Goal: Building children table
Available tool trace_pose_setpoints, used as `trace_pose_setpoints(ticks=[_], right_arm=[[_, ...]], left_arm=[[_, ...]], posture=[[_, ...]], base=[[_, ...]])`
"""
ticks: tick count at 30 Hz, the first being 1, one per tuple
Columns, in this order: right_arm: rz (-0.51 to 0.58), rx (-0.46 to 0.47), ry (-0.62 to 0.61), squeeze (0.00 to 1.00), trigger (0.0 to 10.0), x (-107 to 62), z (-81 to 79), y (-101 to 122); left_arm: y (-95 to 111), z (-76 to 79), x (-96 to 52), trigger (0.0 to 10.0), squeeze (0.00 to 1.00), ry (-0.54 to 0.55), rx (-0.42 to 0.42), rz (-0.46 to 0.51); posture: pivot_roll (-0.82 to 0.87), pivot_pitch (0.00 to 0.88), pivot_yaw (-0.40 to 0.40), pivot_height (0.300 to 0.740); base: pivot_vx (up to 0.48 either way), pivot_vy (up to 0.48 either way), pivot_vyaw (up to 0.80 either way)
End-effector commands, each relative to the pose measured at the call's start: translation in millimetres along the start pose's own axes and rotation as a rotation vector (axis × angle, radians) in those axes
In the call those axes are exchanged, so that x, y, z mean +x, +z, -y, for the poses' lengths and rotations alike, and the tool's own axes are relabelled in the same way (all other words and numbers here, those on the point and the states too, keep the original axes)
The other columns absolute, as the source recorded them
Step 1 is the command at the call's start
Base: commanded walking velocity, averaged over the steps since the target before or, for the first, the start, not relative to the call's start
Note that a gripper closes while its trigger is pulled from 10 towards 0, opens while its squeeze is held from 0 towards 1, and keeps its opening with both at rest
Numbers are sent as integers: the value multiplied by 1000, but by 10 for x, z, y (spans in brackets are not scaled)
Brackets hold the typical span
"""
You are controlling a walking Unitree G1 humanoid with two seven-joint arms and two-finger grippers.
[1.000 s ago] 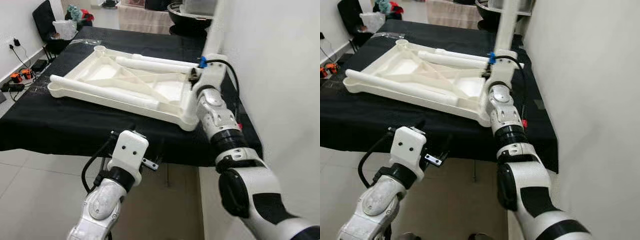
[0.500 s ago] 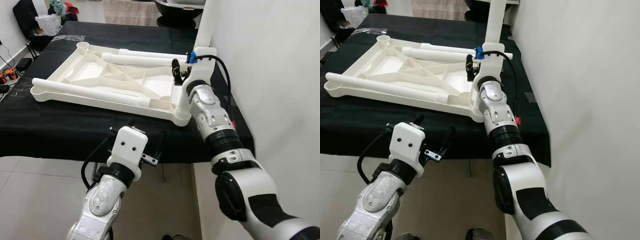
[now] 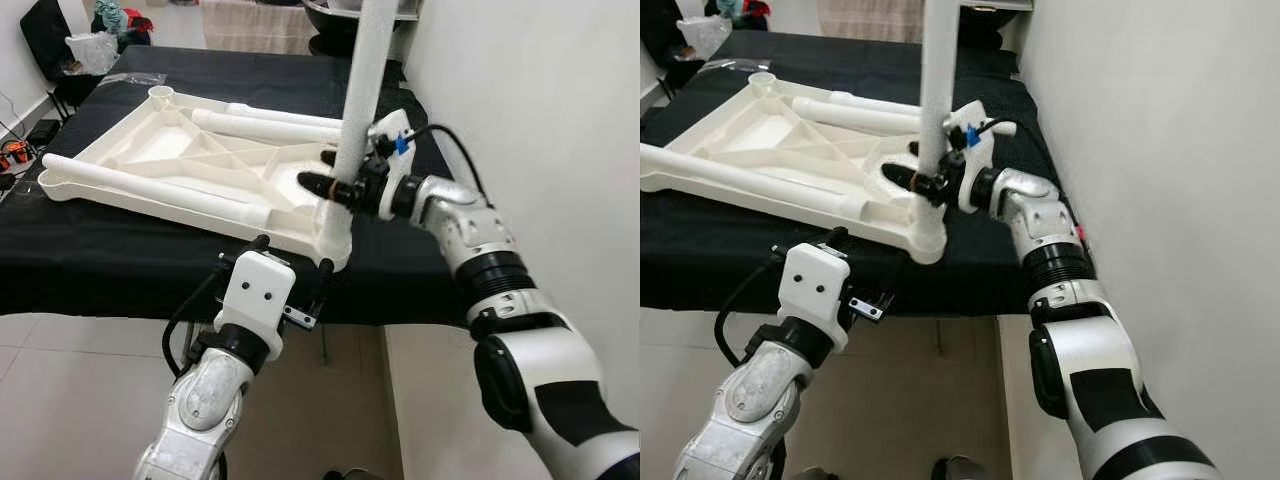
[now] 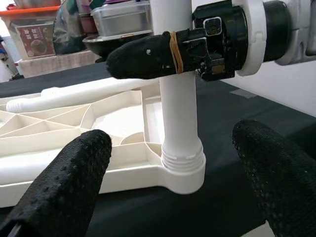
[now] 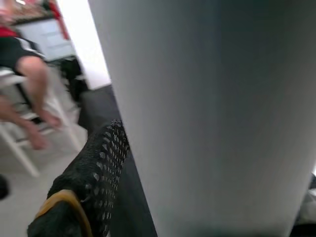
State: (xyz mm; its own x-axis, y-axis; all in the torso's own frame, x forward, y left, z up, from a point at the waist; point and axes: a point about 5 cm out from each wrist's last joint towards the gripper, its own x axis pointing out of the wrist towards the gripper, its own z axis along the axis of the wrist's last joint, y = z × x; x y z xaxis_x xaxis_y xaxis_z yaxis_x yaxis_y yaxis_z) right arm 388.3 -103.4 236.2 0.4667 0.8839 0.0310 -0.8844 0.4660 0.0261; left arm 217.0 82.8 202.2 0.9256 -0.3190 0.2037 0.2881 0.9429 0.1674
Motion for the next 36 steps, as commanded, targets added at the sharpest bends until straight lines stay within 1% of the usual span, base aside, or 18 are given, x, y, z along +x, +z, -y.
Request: trace_pose_setpoints(ticks=[1, 2, 3, 8, 10, 17, 18, 20, 21, 22, 23, 25, 30, 31, 33, 34, 35, 36], right_arm=[[30, 5, 44, 0, 10000, 67, -44, 29], [30, 5, 44, 0, 10000, 67, -44, 29], [57, 15, -2, 0, 0, 106, -30, 47], [86, 27, -121, 0, 0, 152, 15, 60], [69, 20, -316, 0, 0, 133, 116, 34], [42, 6, -646, 0, 0, 16, 285, -1], [29, 28, -788, 0, 0, -54, 348, -32], [29, 28, -788, 0, 0, -54, 348, -32], [15, 23, -955, 0, 0, -151, 408, -48], [15, 23, -955, 0, 0, -151, 408, -48], [46, 46, -1165, 0, 0, -238, 410, -43], [71, 66, -1311, 0, 0, -311, 398, -41], [144, 121, -1369, 0, 0, -208, 272, -19], [147, 135, -1299, 0, 10000, -82, 219, -11], [147, 135, -1299, 0, 10000, -82, 219, -11], [160, 115, -1221, 855, 10000, 22, 176, 16], [160, 115, -1221, 855, 10000, 22, 176, 16], [165, 95, -1154, 1000, 10000, 84, 156, 33]], left_arm=[[-18, 22, 2, 10000, 0, -8, 3, -7], [-18, 22, 2, 10000, 0, -8, 3, -7], [-18, 22, 0, 10000, 0, -7, 4, -7], [-20, 20, 0, 10000, 0, -2, 6, -7], [-20, 21, 0, 10000, 0, -3, 6, -6], [-25, 25, 8, 10000, 0, -4, 4, -6], [-26, 26, 13, 10000, 0, -4, 4, -5], [-26, 26, 13, 10000, 0, -4, 4, -5], [-26, 25, 17, 10000, 0, -5, 4, -5], [-26, 25, 17, 10000, 0, -5, 4, -5], [-25, 20, 20, 10000, 0, -3, 6, -4], [-24, 16, 22, 10000, 0, -1, 8, -3], [-28, 23, 21, 10000, 0, -5, 7, -4], [-31, 30, 20, 10000, 0, -8, 5, -5], [-31, 30, 20, 10000, 0, -8, 5, -5], [-34, 32, 19, 10000, 0, -10, 5, -6], [-34, 32, 19, 10000, 0, -10, 5, -6], [-37, 30, 20, 10000, 0, -10, 5, -7]], posture=[[96, 55, -117, 740], [96, 55, -117, 740], [97, 50, -118, 740], [100, 46, -120, 740], [90, 43, -118, 740], [84, 46, -117, 740], [81, 48, -116, 740], [81, 48, -116, 740], [80, 48, -114, 740], [80, 48, -114, 740], [80, 51, -115, 740], [80, 51, -115, 740], [83, 51, -115, 740], [83, 53, -113, 740], [83, 53, -113, 740], [78, 53, -114, 740], [78, 53, -114, 740], [78, 53, -114, 740]], base=[[0, 0, 0], [0, 0, 0], [0, 0, 0], [0, 0, 0], [0, 0, 0], [0, 0, 0], [0, 0, 0], [0, 0, 0], [0, 0, 0], [0, 0, 0], [0, 0, 0], [0, 0, 0], [0, 0, 0], [0, 0, 0], [0, 0, 0], [0, 0, 0], [0, 0, 0], [0, 0, 0]])
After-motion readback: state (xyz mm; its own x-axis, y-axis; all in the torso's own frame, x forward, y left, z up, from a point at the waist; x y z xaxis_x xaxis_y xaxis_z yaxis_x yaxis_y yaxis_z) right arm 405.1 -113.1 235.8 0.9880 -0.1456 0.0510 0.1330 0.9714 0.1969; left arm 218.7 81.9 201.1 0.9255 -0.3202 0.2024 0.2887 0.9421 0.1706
